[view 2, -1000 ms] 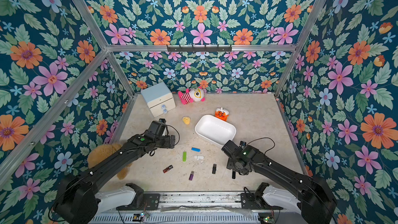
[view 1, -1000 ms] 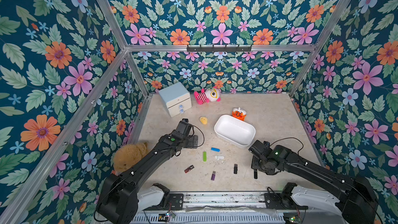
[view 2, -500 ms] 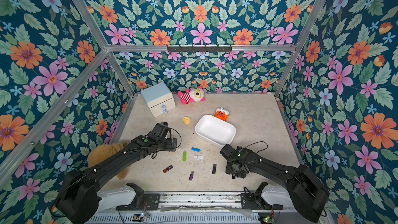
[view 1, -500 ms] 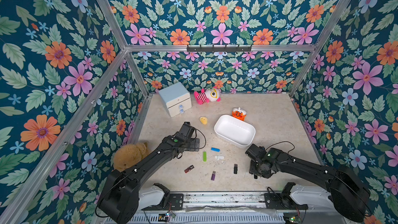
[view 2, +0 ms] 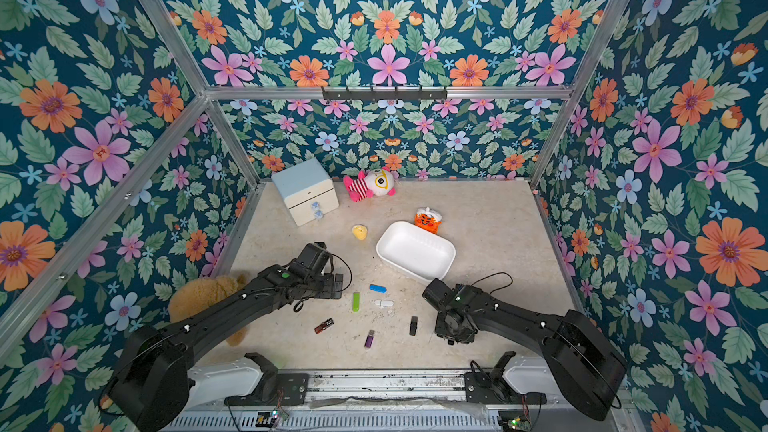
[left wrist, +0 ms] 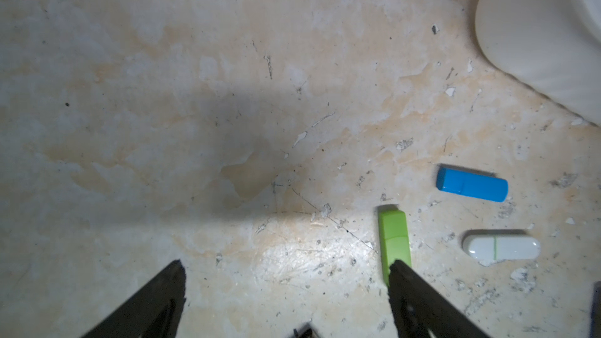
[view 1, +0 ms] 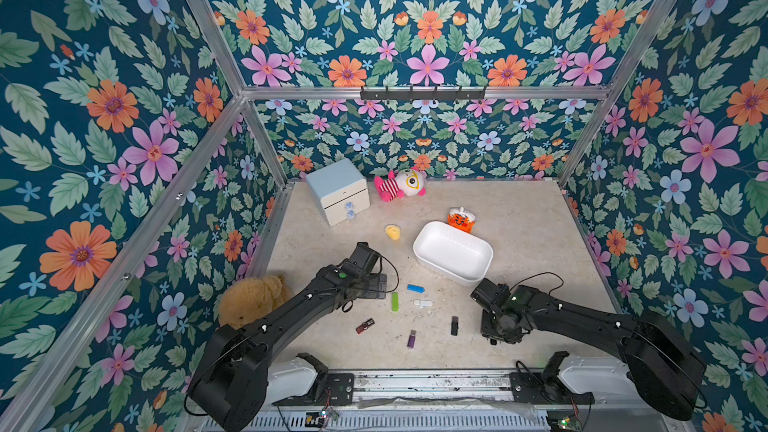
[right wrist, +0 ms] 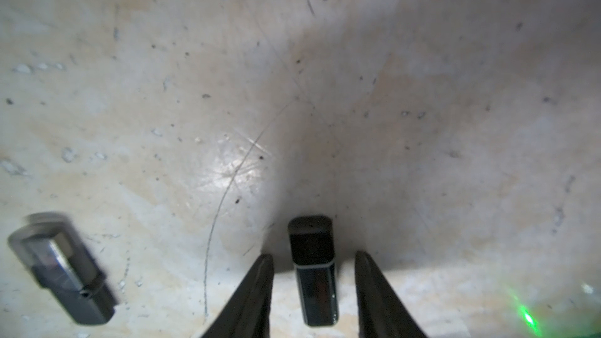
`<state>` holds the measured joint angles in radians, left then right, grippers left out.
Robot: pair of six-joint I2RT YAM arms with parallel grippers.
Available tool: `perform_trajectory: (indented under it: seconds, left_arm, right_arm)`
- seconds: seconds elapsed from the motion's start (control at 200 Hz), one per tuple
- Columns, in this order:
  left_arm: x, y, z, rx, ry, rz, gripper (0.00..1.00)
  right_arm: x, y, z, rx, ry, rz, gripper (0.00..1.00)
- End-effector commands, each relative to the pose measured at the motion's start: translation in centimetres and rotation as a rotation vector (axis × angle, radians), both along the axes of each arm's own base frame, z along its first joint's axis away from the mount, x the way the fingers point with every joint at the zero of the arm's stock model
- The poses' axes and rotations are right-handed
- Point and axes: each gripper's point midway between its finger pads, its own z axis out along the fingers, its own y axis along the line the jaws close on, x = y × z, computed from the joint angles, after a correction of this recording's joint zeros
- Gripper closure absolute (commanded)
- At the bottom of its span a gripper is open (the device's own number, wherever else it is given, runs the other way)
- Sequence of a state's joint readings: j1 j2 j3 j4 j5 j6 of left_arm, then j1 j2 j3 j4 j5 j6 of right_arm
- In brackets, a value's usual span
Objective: Put the usb flash drive into the storage box
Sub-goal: Pick up the USB flash from the center of the board.
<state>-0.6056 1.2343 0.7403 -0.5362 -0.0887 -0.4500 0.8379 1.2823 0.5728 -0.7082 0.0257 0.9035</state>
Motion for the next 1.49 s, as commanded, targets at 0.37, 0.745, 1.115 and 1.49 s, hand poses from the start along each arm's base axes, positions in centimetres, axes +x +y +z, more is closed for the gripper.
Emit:
perform_trajectory:
  seconds: [0.37,0.745,1.115,1.49]
  left_arm:
    - [-3.7,-0.7,-2.4,-0.037,0.154,0.047,0.01]
    - [-3.1,-3.9,-2.9,-0.036,0.152,-0.011,0.02]
    - [-3.1,-5.3,-5.3,0.029,0.217,-0.028,0.17]
    - [-3.0,-7.0,-6.4,0.06,0.249,-0.057,0.27]
  right_arm:
    - [-0.9,-0.3,-0.7,0.006,0.033,0.004,1.0]
    - [1.0,-0.7,4.6,-0.017,-0.081,0.007,1.0]
    - [2.4,-1.8,8.5,0.015,-0.147,-0.02,1.0]
    - [2.2,-2.2,8.4,0.017,-0.139,-0.02,1.0]
